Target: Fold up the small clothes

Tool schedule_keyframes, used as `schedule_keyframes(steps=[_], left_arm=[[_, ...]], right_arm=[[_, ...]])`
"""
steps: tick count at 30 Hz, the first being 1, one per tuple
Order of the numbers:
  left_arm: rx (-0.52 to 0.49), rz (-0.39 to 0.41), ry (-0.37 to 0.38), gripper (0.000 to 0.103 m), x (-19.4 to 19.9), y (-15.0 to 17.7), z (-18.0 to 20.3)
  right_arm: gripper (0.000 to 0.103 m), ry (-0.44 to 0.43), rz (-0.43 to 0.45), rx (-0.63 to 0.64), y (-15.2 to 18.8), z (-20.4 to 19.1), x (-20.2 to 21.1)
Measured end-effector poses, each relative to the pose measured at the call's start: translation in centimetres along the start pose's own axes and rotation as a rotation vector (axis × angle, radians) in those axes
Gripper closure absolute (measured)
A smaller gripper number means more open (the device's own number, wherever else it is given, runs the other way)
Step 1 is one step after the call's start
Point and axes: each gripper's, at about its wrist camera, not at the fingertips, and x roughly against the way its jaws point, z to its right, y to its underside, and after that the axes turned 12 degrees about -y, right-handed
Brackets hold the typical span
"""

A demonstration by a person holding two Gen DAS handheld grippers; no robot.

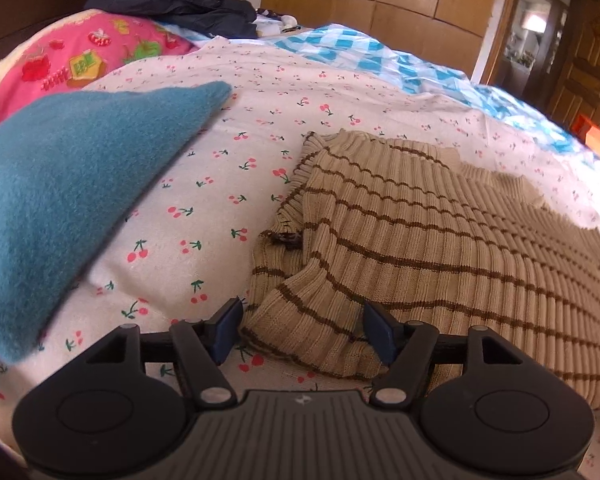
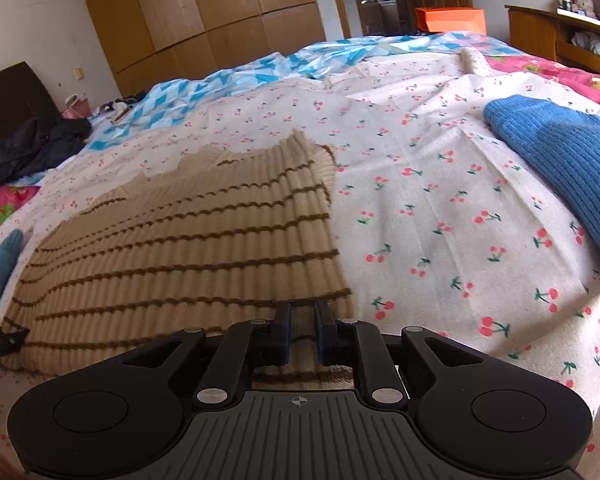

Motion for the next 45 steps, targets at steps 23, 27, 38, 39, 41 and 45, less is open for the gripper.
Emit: schedule_keyframes(steps=[23,27,38,39,41,45], left_arm=[[0.187,-0.069,0.164,0.033,-0.7,-1.0,-3.8],[0.208,-0.072,0.184,0.033,-0.5,-1.0,-4.5],[0.197,-0.041,0.137,0.033,-0.2,-1.2,-4.9],[0.189,-0.039,0.133,0.033,-0.2,-1.2,-4.8],[0.177,-0.04,0.128,0.033,-0.3,-1.2,-4.6],[0.167,-0.035,0.12,0.033,-0.2,-1.1,-4.5]], right_arm=[[0.066,-0.358,-0.365,0.383,-7.9,-23.4,-15.8],[0.063,-0.351,-0.491,0.387,-7.6,-26.3,-20.0],[0.038,-0.227,-0.587,0.539,-5.5,-30.6,-23.5],[0.04,-0.205,-0.592,0.575,-5.1,-31.0,-23.8],[0.052,-0.178,-0.594,0.646,-4.7,-31.4,-24.2],[0.084,-0.138,-0.591,0.7,-5.2,-31.3,-24.1]])
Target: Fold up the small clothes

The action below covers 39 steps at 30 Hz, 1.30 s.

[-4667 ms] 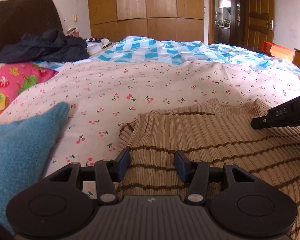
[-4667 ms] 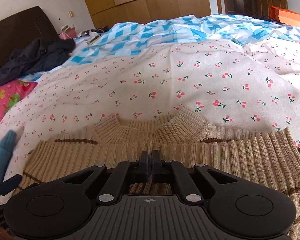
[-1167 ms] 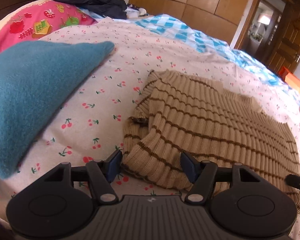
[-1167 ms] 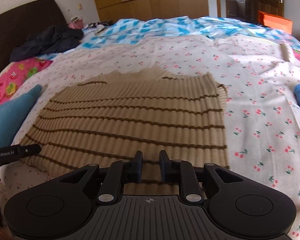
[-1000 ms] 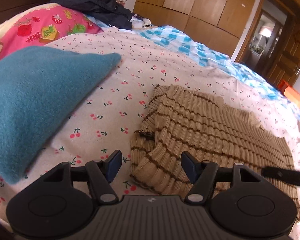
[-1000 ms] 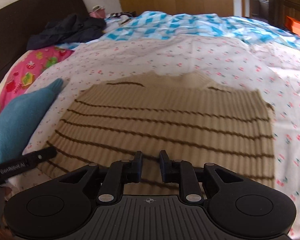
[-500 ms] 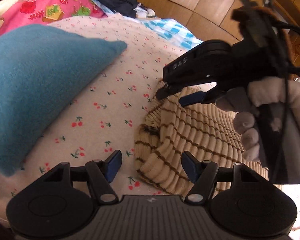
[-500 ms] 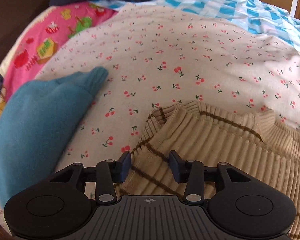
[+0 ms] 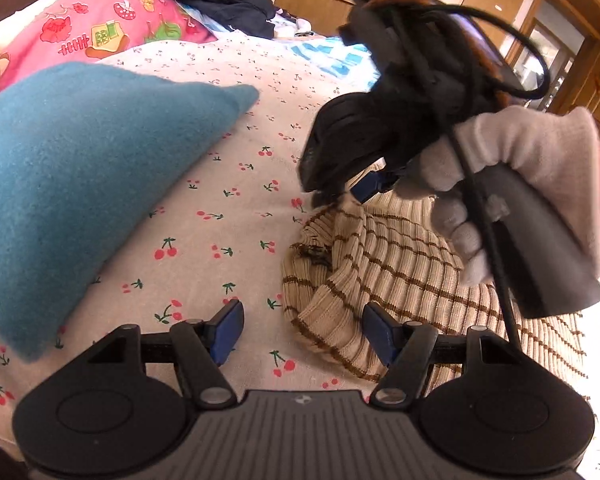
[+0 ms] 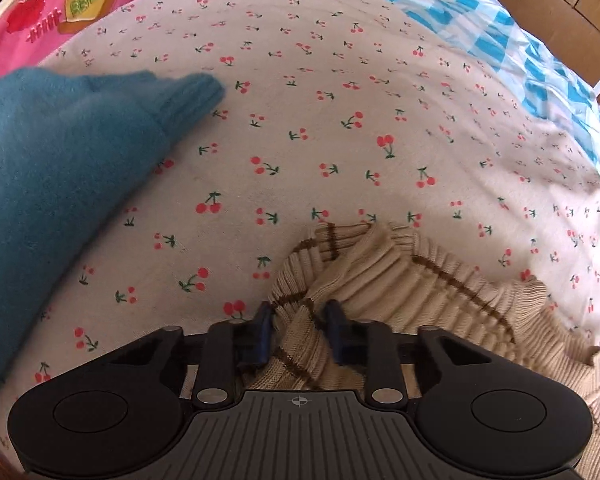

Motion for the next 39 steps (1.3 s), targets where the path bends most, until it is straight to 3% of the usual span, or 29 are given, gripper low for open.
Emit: schedule_keyframes(steps=[3,12,16,18,19,21,22,23,26,32,39], left_arm=[[-0.018,0.012,-0.008,0.032,0.0,0.2,0.4],[-0.076,0.062,-0.02,0.024,0.2,0.9,1.9],[-0.107,0.121,-0.036,0.021,0.2,1.1,3.1],[-0.142,0.159,-0.01,0.023,0.7,1.1,4.0],[-0.163,0.175,0.013,0.029,1.1,1.1,4.4],[-0.211,0.176,0.05,0.054,1.8,1.1,5.6],[-0.221,0.166,0.068,0.072,2.1,1.1,6.2],[-0.216,0.153,0.095,0.079,2.6,1.0,6.9],[-0.246,0.166,0.187,0.081,5.0,1.0,9.8],[-0.44,0.195,0.334,0.081,7.9,3.6,17.8],[-0.672,0.111,0.338,0.081,6.1,9.8,24.8]], right_arm=[[0.09,-0.028,0.034,-0.026,0.4,0.8,1.5],[0.092,-0.14,0.198,-0.132,2.6,3.9,8.4],[0.092,-0.186,0.254,-0.188,4.1,6.2,11.4],[0.092,-0.211,0.281,-0.211,5.2,7.4,12.7],[0.092,-0.219,0.293,-0.222,5.7,7.9,13.2],[0.092,-0.242,0.325,-0.253,7.0,9.2,14.5],[0.092,-0.255,0.341,-0.27,7.7,10.0,15.2],[0.092,-0.265,0.357,-0.285,8.5,10.8,16.0],[0.092,-0.262,0.408,-0.311,11.1,13.3,18.6],[0.092,-0.22,0.476,-0.434,17.2,20.1,21.5],[0.091,-0.2,0.418,-0.63,25.0,26.4,17.7]])
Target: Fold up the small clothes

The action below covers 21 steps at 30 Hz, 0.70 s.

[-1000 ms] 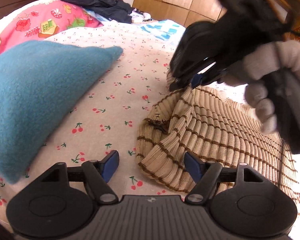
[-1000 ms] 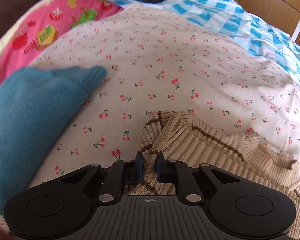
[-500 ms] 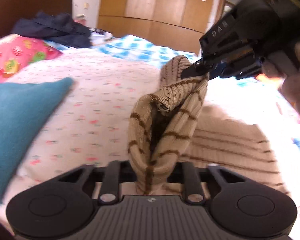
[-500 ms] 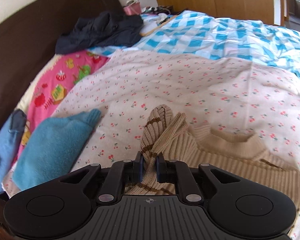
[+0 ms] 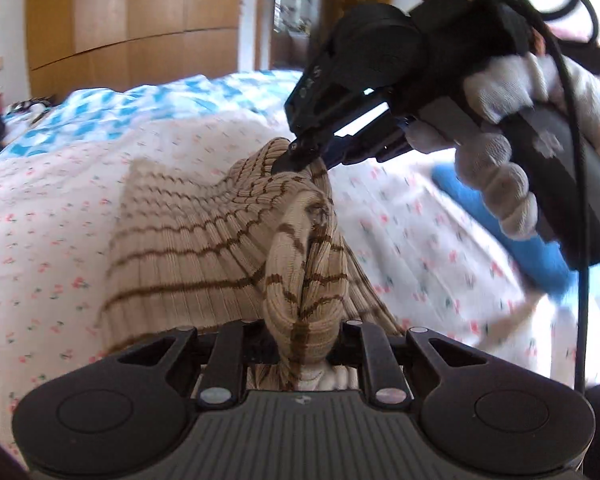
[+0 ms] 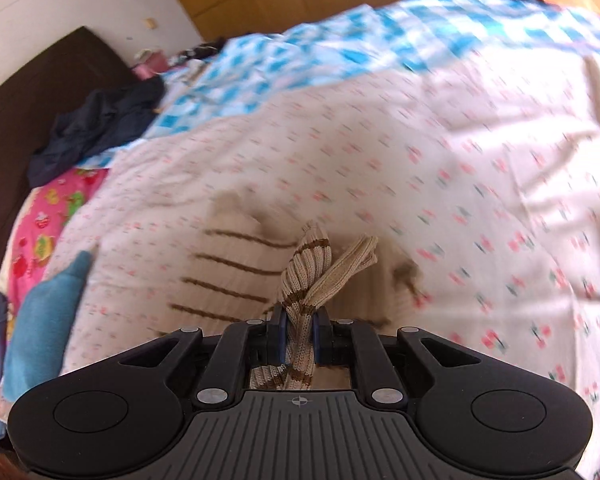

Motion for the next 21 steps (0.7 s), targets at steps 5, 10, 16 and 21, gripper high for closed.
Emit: schedule_keyframes(steps=[5,10,16,21], left_arm=[[-0.043,-0.012,-0.002,0.081,-0.1,-0.1,1.4],[-0.09,0.019,-0.015,0.081,0.4,-0.9,2.2],[-0.165,0.004,0.017,0.071,1.2,0.8,4.0],[-0.235,0.035,0.071,0.061,3.7,1.8,3.9]], right_arm=[[0.091,-0.014,0.024,-0.063,1.5,2.7,0.1],[0.091,-0.027,0.057,-0.041,0.7,2.3,0.3],[0.087,0.007,0.026,-0.073,1.9,3.9,-0.2],[0.085,-0.023,0.085,-0.053,2.6,3.0,2.6]])
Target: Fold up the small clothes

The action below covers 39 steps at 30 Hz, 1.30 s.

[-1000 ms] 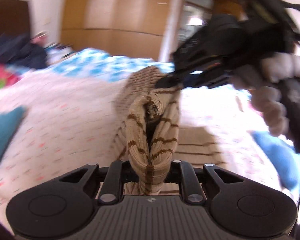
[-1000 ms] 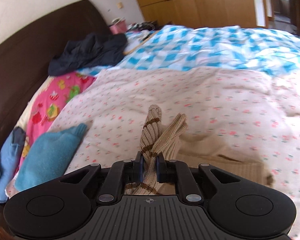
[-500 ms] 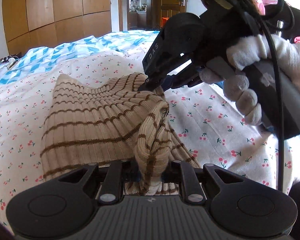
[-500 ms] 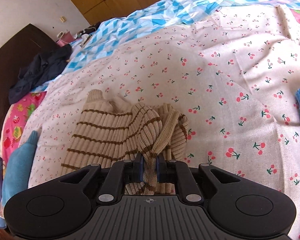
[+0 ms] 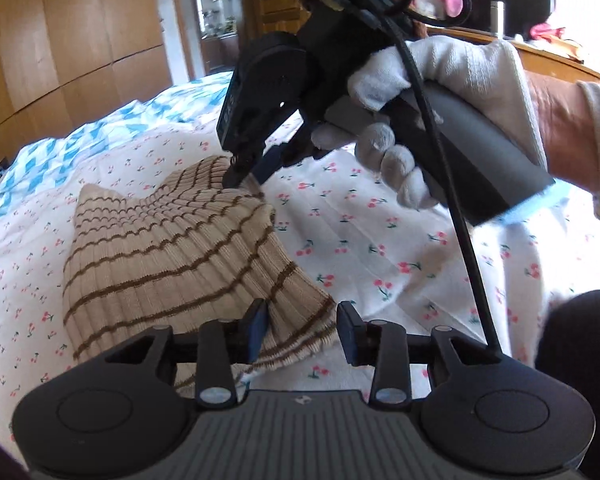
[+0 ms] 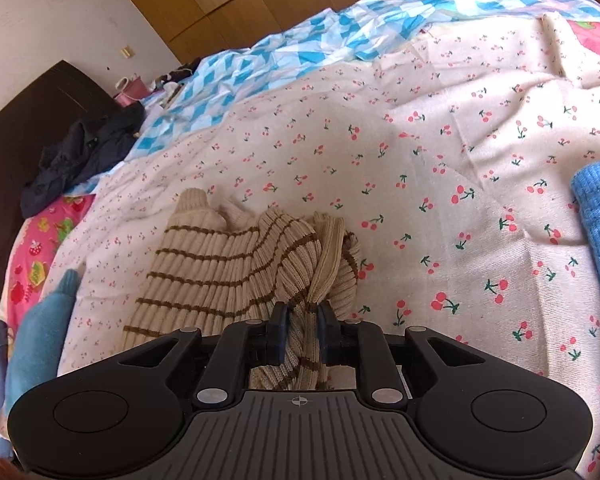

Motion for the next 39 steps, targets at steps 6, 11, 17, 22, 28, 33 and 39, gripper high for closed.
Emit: schedule_keyframes(steps=[6,11,17,22,28,33,39], left_arm=[[0.086,0.003,0.043,0.06,3.4,1.2,-2.9],[0.141,0.023,-0.024,0.059,3.1,0.7,-5.1],[0.219,-0.01,-0.113,0.059,-0.7,0.1,-7.7],[0.236,-0.113,-0.097,0.059,-3.3,1.8,-8.2],[0.235,-0.083,-0.086,0.058,-1.8,1.2,-8.8],[0.265,-0.044,-0.096,0.058,-1.9,-0.2,-9.4],[0.291,-0.031,-0.102,0.058,-3.1,-0.9,-9.9]], right_arm=[[0.085,-0.039,0.056,0.099,2.5,-3.5,4.2],[0.085,-0.118,0.036,0.142,3.6,-5.5,3.3],[0.098,0.061,-0.073,0.091,5.0,-2.4,-0.4],[0.099,0.059,-0.077,0.045,5.6,-0.4,-0.7],[0.094,0.025,0.002,0.016,5.0,-1.4,1.8],[0.085,0.004,0.069,0.086,3.3,-3.6,1.2],[0.096,0.109,0.057,0.081,2.2,-2.1,-2.7]])
